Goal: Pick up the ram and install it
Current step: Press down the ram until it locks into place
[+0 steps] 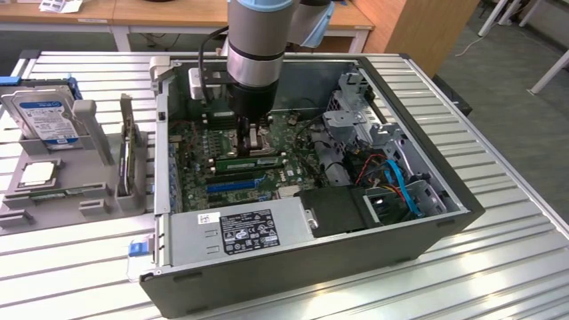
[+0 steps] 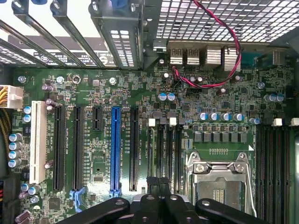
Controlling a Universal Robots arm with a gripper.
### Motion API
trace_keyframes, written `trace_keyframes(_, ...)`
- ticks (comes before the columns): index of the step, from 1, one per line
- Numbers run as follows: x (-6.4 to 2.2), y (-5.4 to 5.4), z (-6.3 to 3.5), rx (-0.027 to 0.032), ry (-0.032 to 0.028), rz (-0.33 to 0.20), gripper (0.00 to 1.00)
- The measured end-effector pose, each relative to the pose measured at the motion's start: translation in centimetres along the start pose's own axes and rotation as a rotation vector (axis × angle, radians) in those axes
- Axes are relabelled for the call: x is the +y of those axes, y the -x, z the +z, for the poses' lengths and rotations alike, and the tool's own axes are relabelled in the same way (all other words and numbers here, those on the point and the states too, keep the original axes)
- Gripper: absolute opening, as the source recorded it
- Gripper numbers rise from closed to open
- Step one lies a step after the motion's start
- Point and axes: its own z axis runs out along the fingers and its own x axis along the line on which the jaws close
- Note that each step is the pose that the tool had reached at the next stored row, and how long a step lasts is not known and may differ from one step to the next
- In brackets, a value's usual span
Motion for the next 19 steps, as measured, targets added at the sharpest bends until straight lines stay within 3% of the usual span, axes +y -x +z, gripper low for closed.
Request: trace_keyframes(19, 0.17, -0.03, 0.55, -0.0002, -0.0001, 0.0, 0.1)
